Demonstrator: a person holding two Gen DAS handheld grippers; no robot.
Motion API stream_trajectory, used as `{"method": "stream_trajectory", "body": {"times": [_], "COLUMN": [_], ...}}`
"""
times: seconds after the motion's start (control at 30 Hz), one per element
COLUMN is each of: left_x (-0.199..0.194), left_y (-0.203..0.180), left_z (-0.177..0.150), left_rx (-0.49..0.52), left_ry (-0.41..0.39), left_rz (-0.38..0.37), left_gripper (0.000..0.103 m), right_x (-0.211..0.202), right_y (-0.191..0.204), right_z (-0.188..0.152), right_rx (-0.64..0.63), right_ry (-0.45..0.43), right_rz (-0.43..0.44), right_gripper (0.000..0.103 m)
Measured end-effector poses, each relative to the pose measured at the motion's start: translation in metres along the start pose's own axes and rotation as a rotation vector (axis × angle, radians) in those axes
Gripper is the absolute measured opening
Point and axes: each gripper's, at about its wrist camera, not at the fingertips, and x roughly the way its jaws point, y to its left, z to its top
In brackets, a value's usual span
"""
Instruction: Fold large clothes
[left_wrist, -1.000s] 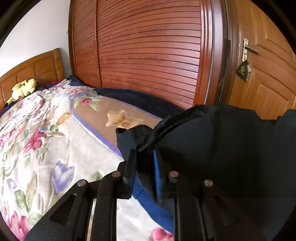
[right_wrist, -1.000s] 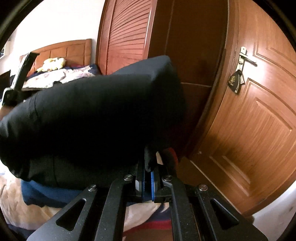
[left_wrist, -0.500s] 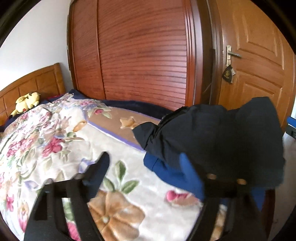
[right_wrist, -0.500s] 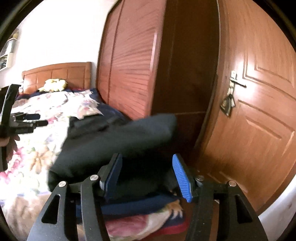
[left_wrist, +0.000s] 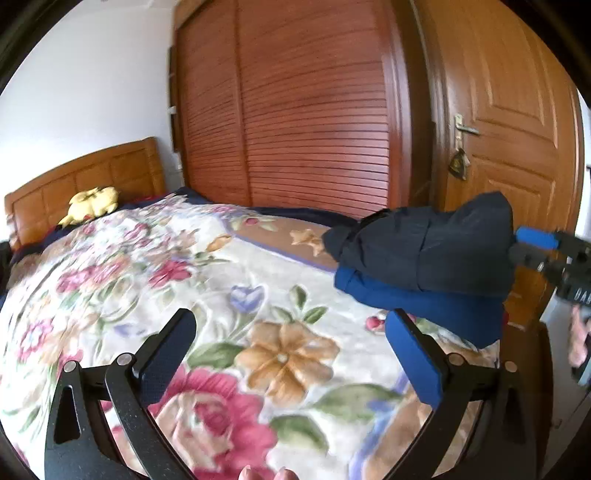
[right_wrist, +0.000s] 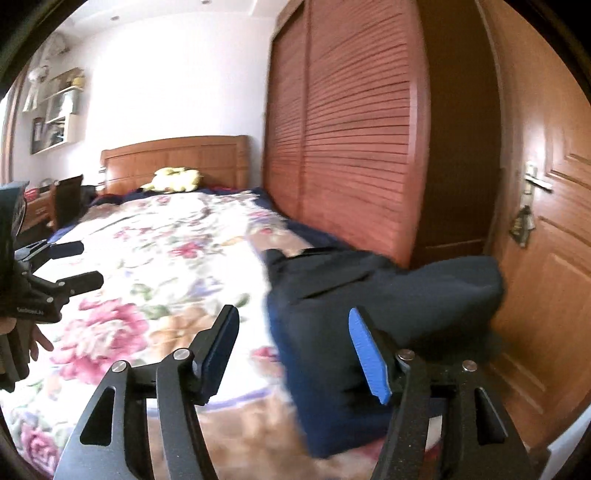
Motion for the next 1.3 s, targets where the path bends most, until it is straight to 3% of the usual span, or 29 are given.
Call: {"method": "stream_trajectory", "body": {"times": [0.3, 0.73, 0.97, 1.1, 1.3], "left_x": [-0.064, -0.13, -0.152, -0.158, -0.168], "left_y": [0.046, 0.122, 0.145, 0.149, 0.152], "left_z": [-0.04, -0.117, -0.15, -0.167, -0.186], "left_rx": [-0.076, -0.179, -0.217, -0.239, -0.271], "left_ry": [-0.016, 0.01, 0.019, 0.022, 0.011], "left_rz": [0.15, 0.328, 0.389, 0.408, 0.435], "left_gripper": [0.102, 0.102, 0.102, 0.102, 0.102], "right_x": [0.013, 0.035, 0.058, 0.074, 0.096], "right_y": [0.064, 0.131, 0.145, 0.149, 0.149], "right_z": [-0.007, 0.0, -0.011, -0.025, -0.037], "right_rx": [-0.007, -0.082, -0.096, -0.078, -0.079], "right_ry": [0.032, 0.032, 0.032, 0.044, 0.054], "right_rz": [0.157, 0.33, 0.4, 0.409, 0.408], "right_gripper": [0.073, 0.074, 0.079, 0.086, 0.087]}}
